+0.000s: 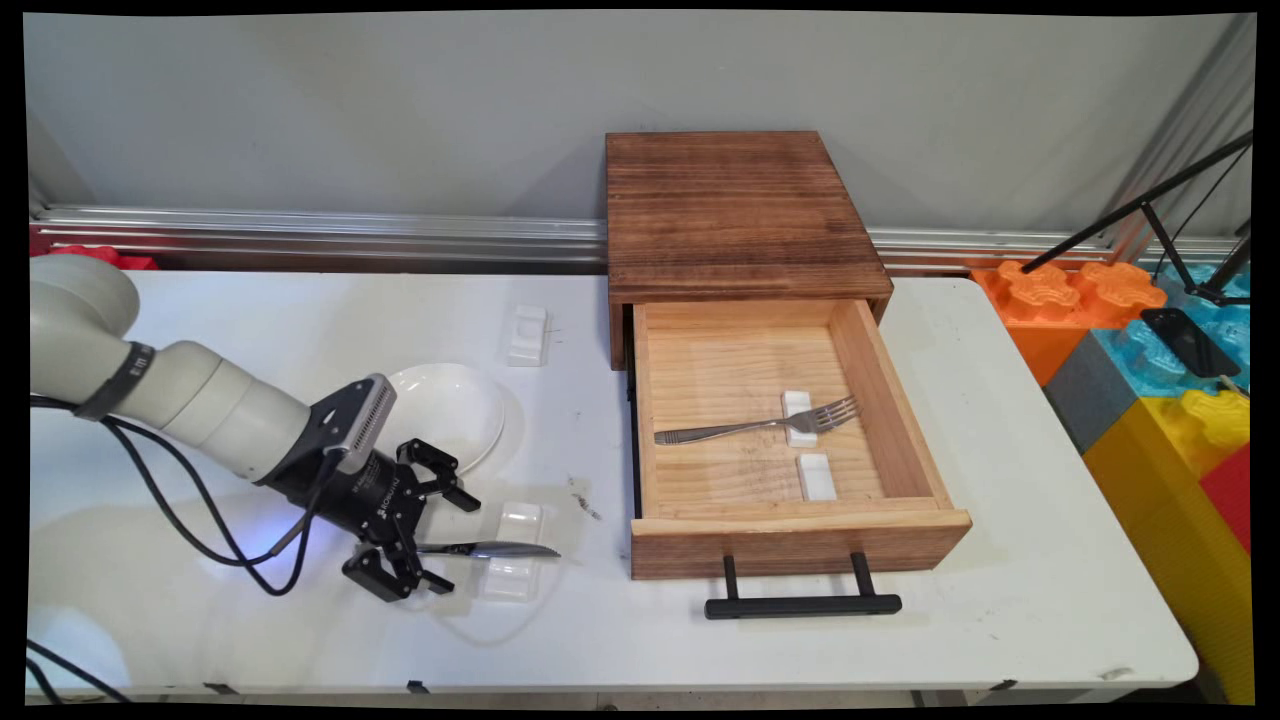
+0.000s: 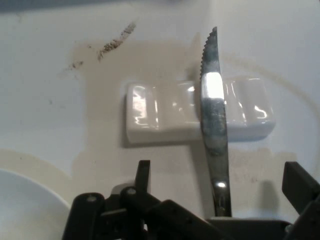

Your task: Pick up the knife from the right of the white plate

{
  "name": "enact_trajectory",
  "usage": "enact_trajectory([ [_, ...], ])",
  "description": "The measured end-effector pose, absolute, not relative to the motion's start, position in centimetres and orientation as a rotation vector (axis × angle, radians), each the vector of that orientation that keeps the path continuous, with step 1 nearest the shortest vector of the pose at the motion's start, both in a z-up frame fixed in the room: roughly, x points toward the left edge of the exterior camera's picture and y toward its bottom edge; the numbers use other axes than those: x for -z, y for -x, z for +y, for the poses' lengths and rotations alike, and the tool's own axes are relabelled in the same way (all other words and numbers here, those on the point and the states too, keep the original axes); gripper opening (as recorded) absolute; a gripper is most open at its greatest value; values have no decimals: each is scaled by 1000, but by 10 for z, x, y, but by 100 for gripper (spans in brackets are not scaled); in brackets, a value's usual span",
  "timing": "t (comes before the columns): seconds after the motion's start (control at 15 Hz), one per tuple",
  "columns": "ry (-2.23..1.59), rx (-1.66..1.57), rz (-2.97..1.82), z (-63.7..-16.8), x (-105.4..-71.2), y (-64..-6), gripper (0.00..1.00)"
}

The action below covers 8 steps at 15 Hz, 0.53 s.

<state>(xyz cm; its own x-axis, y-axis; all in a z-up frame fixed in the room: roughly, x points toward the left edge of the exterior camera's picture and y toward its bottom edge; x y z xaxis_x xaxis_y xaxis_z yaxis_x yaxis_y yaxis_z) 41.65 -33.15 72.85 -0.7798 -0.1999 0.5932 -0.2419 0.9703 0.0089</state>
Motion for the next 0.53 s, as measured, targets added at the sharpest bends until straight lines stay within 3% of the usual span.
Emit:
enact_trajectory([
  [0.4,-297,-88,-2485,-335,-724,-416,100],
  [0.47,-294,-88,-2484,-335,-723,-416,0],
  [0.53,-292,-88,-2483,-336,-723,-416,0],
])
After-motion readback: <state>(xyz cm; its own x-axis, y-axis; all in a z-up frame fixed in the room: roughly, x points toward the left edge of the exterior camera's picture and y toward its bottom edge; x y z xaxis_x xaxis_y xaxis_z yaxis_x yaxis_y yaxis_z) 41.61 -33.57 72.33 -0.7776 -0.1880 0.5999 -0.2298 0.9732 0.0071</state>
